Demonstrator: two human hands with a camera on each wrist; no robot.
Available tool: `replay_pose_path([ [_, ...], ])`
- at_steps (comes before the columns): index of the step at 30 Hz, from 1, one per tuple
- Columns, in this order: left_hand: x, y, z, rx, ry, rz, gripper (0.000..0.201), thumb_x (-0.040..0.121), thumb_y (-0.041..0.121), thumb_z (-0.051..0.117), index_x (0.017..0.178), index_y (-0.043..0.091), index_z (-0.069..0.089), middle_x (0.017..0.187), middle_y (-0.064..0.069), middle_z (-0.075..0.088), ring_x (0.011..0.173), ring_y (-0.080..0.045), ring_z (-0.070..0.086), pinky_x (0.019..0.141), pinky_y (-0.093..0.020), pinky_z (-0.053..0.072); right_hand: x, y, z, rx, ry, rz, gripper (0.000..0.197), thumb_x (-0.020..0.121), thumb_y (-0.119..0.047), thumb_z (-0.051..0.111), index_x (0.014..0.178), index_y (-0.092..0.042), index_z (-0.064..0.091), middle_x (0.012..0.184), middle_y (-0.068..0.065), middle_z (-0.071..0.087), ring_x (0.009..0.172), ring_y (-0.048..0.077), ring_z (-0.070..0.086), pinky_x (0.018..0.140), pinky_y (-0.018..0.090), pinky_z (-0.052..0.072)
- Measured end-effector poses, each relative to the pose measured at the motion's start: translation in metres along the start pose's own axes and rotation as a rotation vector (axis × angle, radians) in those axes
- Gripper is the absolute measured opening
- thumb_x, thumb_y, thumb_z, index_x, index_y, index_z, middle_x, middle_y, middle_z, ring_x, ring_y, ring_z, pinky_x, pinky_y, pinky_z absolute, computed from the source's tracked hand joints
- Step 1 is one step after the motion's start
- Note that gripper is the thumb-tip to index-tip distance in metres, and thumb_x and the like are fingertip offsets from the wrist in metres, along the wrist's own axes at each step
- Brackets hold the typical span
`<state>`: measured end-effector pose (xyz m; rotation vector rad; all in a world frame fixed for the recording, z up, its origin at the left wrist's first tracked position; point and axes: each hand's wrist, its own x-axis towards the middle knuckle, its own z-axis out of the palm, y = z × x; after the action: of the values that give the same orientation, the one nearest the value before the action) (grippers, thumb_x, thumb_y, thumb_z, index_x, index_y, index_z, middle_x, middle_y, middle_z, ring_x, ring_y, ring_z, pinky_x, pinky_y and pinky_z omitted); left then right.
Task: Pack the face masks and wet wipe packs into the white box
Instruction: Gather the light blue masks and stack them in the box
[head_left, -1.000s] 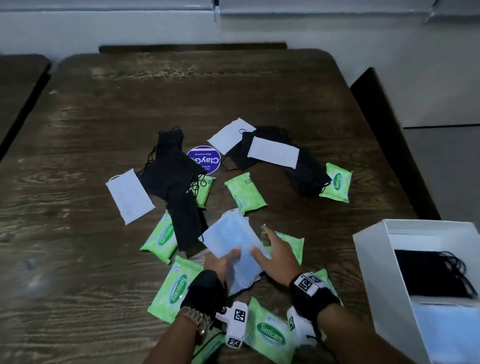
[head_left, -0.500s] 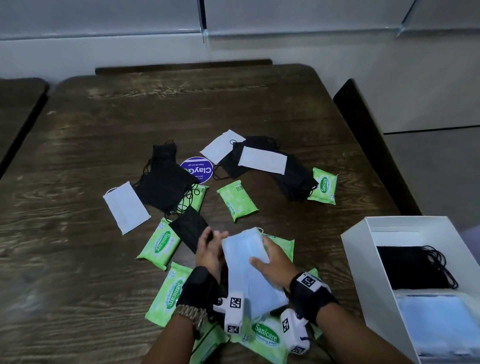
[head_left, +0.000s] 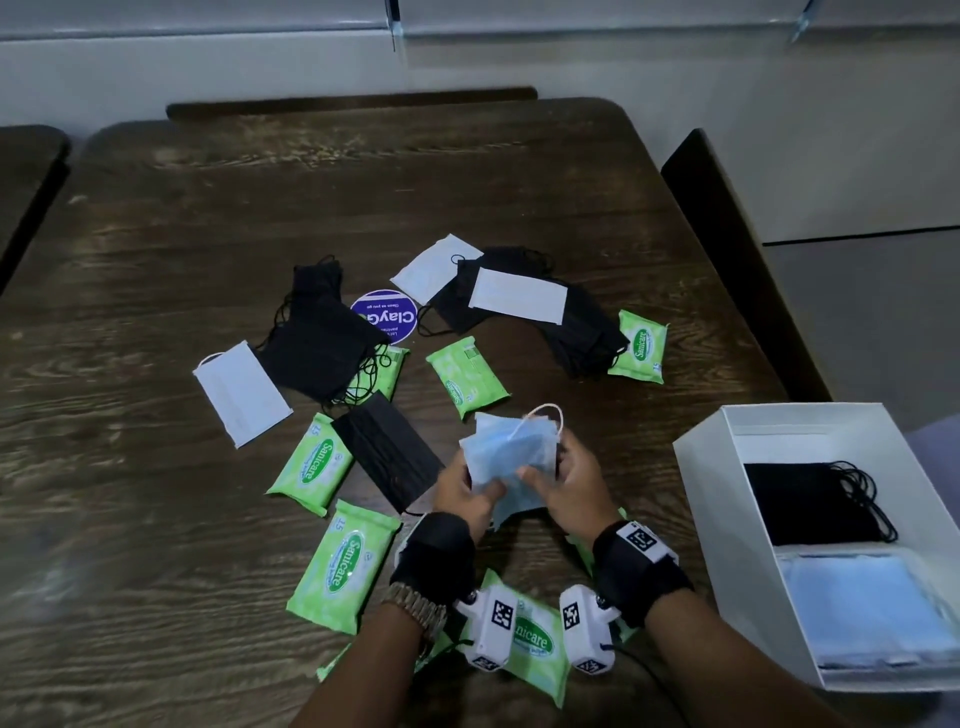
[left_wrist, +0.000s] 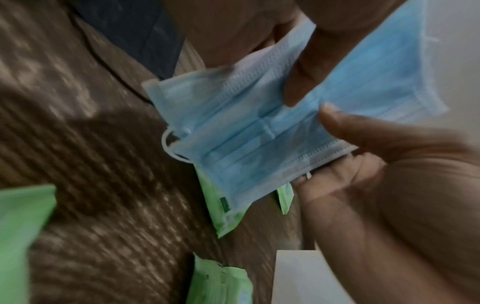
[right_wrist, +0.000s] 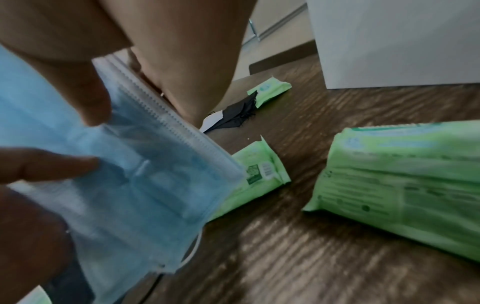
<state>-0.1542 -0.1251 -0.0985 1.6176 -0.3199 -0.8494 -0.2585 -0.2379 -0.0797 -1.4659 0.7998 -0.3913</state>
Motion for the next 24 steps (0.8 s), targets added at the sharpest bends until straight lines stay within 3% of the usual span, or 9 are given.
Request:
replay_pose_path([
  [4,0.000,-0.012,0.009,-0.055,0.008,0.012,0.060,0.059,0.002,0.067,0.115,0.015,0.050,0.103,0.001,0.064,0.092,-0.010,0.063,0.074,-0.018,0.053,-0.012,0.020,-0.002,-0.020,-0.010,0.046,0.052,0.079,0.003,0.072,0.122,-0.024,0.060,0.116,0.000,0.071,0.111,0.019,0.066,0.091,0.038,0.056],
  [7,-0.005,-0.023,0.013,0.058,0.019,-0.052,0.055,0.061,0.005,0.067,0.109,0.022,0.048,0.101,-0.001,0.062,0.096,-0.022,0.062,0.072,-0.026,0.054,-0.022,0.033,0.000,-0.066,-0.032,0.095,0.052,0.070,-0.015,0.067,0.120,-0.026,0.057,0.118,0.000,0.069,0.111,0.017,0.065,0.096,0.043,0.054],
  [9,-0.009,-0.024,0.017,0.113,0.045,-0.042,0.049,0.068,0.015,0.066,0.114,0.021,0.049,0.105,-0.001,0.062,0.098,-0.022,0.060,0.076,-0.032,0.051,-0.025,0.035,0.007,-0.100,-0.021,0.079,0.050,0.076,-0.014,0.068,0.122,-0.022,0.053,0.119,0.001,0.066,0.112,0.015,0.063,0.098,0.030,0.051],
  [12,-0.014,-0.020,0.025,0.162,0.093,0.007,0.043,0.086,0.020,0.067,0.124,0.007,0.050,0.110,-0.002,0.060,0.097,-0.017,0.060,0.075,-0.022,0.046,-0.027,0.025,0.016,-0.222,0.009,-0.039,0.034,0.088,0.005,0.060,0.109,-0.020,0.052,0.103,-0.009,0.061,0.095,0.002,0.060,0.082,0.004,0.043],
  [15,-0.020,-0.003,0.030,0.096,0.087,0.156,0.029,0.093,0.005,0.057,0.118,-0.007,0.047,0.101,-0.006,0.061,0.087,0.001,0.063,0.072,-0.010,0.048,-0.020,0.018,0.013,-0.280,0.076,-0.139,0.022,0.090,0.001,0.055,0.104,-0.015,0.058,0.098,-0.001,0.065,0.091,0.013,0.063,0.082,0.018,0.050],
  [17,-0.022,0.015,0.031,0.071,0.063,0.266,0.021,0.092,0.005,0.053,0.109,-0.004,0.045,0.093,0.000,0.057,0.079,0.010,0.058,0.071,-0.007,0.044,-0.015,0.013,0.009,-0.275,0.114,-0.186,0.016,0.089,-0.006,0.055,0.102,-0.012,0.062,0.098,0.002,0.067,0.092,0.017,0.064,0.083,0.027,0.052],
  [19,-0.019,0.030,0.033,0.048,0.043,0.356,0.017,0.089,0.007,0.054,0.103,0.007,0.045,0.091,0.003,0.055,0.080,0.009,0.056,0.073,-0.008,0.044,-0.009,0.004,0.004,-0.241,0.155,-0.233,0.018,0.088,-0.003,0.058,0.099,-0.017,0.061,0.094,-0.003,0.066,0.091,0.011,0.065,0.083,0.027,0.052],
  [21,-0.011,0.036,0.035,0.033,0.047,0.385,0.022,0.087,0.009,0.057,0.104,0.016,0.046,0.097,0.003,0.058,0.086,0.004,0.058,0.079,-0.013,0.046,-0.004,-0.001,-0.003,-0.231,0.182,-0.275,0.029,0.085,0.004,0.062,0.101,-0.020,0.059,0.096,-0.014,0.063,0.090,-0.004,0.062,0.083,0.018,0.049],
  [24,0.004,0.031,0.037,0.076,0.020,0.351,0.031,0.080,0.001,0.057,0.106,0.015,0.047,0.103,0.000,0.060,0.096,-0.007,0.060,0.087,-0.020,0.047,0.004,0.007,-0.014,-0.243,0.146,-0.249,0.042,0.080,0.008,0.067,0.112,-0.016,0.056,0.104,-0.011,0.063,0.100,-0.008,0.059,0.089,0.014,0.045],
])
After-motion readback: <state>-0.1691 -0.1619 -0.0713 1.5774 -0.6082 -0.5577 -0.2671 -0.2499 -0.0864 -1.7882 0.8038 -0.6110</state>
